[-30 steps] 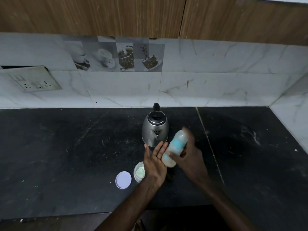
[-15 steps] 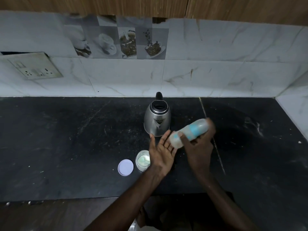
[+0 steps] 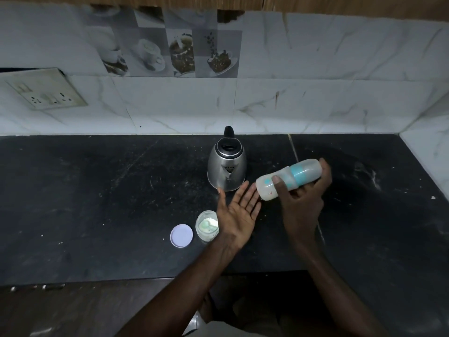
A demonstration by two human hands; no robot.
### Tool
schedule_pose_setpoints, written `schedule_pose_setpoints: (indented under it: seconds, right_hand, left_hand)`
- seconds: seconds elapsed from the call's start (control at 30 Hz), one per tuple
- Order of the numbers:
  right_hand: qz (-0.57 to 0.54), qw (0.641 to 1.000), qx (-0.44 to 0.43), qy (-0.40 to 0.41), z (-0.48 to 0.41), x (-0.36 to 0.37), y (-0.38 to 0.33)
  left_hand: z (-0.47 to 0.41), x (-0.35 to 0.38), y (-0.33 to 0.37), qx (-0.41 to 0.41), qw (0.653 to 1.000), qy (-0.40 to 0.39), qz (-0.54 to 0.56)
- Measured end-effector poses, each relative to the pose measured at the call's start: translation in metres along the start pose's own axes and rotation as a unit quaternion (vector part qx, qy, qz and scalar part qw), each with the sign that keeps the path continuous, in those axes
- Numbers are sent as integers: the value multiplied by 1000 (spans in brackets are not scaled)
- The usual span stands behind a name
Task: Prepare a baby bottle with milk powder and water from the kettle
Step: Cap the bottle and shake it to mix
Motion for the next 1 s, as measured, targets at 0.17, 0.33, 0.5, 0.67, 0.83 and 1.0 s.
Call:
schedule_pose_setpoints:
  seconds: [0.17,0.33,0.5,0.67,0.83,1.0]
  right_hand:
    - [62,993,-2,-97,13,17,6]
    - [64,994,18,-89,21,21,13]
    - [28,998,36,-49,14,16,28]
    - [48,980,44,-188,32,41,40]
    - [47,959,36,-278,28,43,51]
    - [77,951,-4,-300,17,41,34]
  left_hand:
    - [2,-1,-4,-15,1000,19,18]
    - [5,-1,-5,-21,999,13,28]
    - [-1,-2,-6,-13,1000,7,24]
    - [0,1,-8,-22,999,5,31]
    - [2,-8,-10,-32,999,15,40]
    - [6,0,-10,-39,998,-4,41]
Point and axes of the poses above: each hand's wrist, its own z-axis away from the middle knuckle, its own x-axis out of the palm, y = z × x, the point moved 8 cm from there along -z, towards the middle knuckle, and after that the axes turned 3 degrees about x, right-handed, at the moved point
